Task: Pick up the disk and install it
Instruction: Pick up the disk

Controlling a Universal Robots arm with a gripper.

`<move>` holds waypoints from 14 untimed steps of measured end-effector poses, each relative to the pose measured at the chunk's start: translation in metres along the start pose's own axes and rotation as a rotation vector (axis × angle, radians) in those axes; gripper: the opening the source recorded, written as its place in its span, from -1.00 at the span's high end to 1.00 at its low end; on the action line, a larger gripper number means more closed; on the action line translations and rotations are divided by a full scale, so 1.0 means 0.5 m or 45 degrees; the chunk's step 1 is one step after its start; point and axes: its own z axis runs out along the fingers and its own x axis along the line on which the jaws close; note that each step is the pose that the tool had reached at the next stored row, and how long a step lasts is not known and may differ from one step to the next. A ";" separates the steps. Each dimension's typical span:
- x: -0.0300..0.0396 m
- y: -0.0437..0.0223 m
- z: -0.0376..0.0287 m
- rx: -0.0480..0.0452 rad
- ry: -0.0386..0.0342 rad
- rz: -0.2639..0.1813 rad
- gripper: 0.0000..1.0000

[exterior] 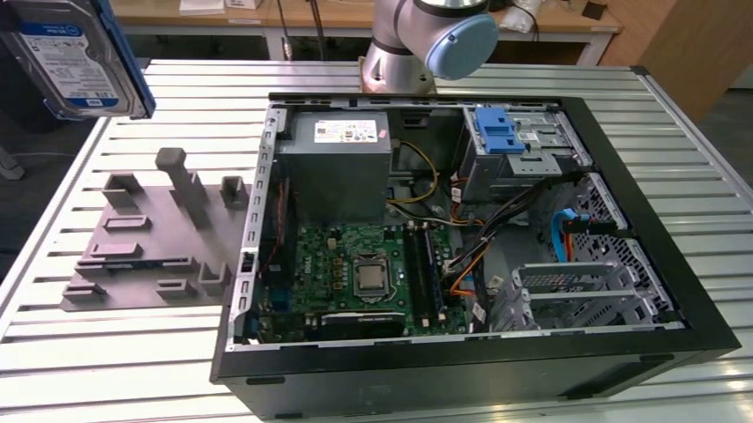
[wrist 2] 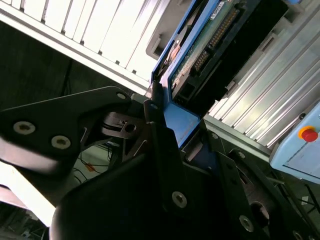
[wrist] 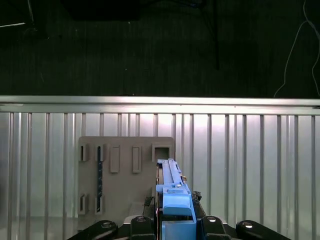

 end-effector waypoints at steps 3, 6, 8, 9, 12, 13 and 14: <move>0.000 0.000 -0.012 0.000 0.0001 0.000 0.27; -0.001 0.000 -0.022 0.000 0.0000 0.000 0.27; -0.001 0.000 -0.030 0.000 -0.0001 0.000 0.27; -0.001 0.000 -0.035 0.000 0.0000 0.000 0.27; -0.001 0.000 -0.050 0.000 0.0000 0.000 0.27; -0.001 0.001 -0.054 0.000 0.0000 0.000 0.27; -0.001 0.001 -0.058 0.000 0.0000 0.000 0.27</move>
